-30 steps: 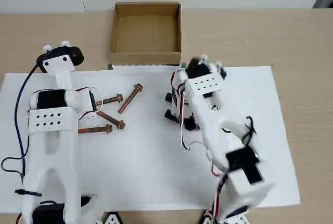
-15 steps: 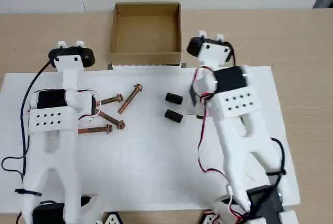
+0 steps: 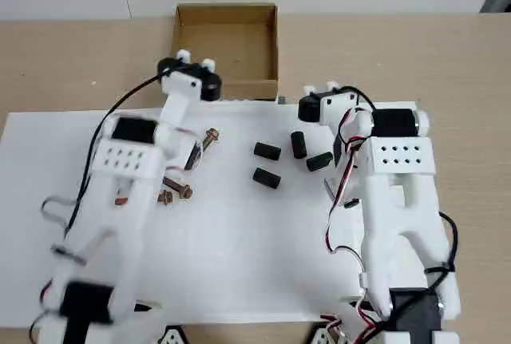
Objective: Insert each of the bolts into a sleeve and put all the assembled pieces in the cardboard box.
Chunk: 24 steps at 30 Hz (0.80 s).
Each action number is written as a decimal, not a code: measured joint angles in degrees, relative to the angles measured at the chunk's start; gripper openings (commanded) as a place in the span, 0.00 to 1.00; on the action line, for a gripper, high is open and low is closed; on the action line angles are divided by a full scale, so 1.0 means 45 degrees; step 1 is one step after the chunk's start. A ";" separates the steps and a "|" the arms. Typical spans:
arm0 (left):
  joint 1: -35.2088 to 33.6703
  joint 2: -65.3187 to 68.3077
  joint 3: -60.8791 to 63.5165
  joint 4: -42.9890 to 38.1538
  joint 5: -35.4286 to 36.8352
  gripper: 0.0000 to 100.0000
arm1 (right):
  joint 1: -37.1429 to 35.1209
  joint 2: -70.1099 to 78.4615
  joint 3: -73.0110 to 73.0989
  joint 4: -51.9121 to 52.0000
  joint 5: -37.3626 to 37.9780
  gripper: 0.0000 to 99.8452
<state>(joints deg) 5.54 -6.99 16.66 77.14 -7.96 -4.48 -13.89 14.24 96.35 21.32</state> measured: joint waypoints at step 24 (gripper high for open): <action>0.0156 1.0784 -1.2718 0.4747 -0.1309 0.08 | 0.0000 0.0000 0.0039 -0.0684 0.0078 0.01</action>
<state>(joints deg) 6.24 41.54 -40.57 98.51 -13.85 -4.48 -13.89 14.42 93.27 21.67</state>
